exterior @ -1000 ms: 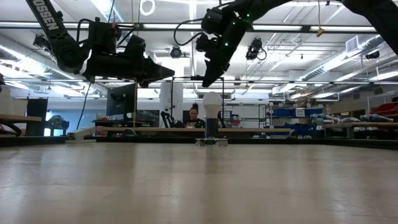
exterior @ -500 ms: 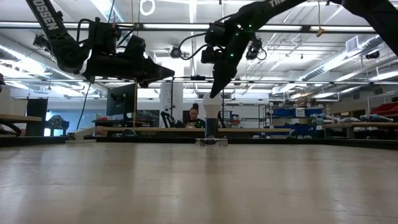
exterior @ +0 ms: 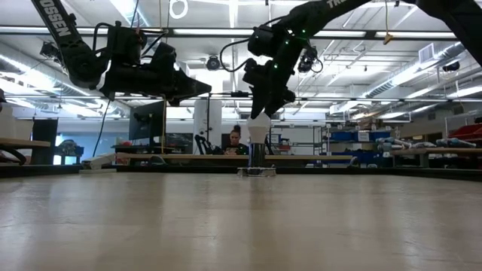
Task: Screw lightbulb
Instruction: Insert the white lightbulb into the silver lamp
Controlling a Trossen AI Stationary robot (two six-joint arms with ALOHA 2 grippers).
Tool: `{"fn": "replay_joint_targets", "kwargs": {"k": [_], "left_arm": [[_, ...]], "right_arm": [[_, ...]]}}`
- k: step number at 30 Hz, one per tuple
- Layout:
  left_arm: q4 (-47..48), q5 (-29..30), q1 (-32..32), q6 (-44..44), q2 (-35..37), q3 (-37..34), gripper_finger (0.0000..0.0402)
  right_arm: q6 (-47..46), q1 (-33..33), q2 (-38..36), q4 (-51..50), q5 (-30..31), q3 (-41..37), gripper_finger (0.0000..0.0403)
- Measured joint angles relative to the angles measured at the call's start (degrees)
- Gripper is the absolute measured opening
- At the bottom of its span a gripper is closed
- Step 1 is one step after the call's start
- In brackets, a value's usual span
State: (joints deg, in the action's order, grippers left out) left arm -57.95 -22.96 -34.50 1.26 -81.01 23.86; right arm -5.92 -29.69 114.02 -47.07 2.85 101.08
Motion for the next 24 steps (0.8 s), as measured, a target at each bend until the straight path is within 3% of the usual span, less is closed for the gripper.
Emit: {"fn": "replay_joint_targets", "kwargs": {"k": [3, 7, 19, 24], "left_arm": [[-0.01, 0.00, -0.02, 0.00, 0.00, 0.00, 0.0005], [0.00, 0.00, 0.00, 0.00, 0.00, 0.00, 0.0005], [0.01, 0.00, -0.02, 0.01, 0.00, 0.00, 0.0005], [0.04, 0.00, 0.00, 0.02, 0.00, 0.00, 0.0005]], "right_arm": [[-5.52, -0.11, -0.02, -0.85, -0.40, 0.02, 0.0266], [-3.47, 0.24, 0.08, -1.61, -2.00, 0.57, 0.0290], [15.02, 1.25, 0.46, -3.19, -2.47, 6.10, 0.0327], [30.07, 1.22, 0.42, -4.01, -2.97, 6.30, 0.0323]]}}
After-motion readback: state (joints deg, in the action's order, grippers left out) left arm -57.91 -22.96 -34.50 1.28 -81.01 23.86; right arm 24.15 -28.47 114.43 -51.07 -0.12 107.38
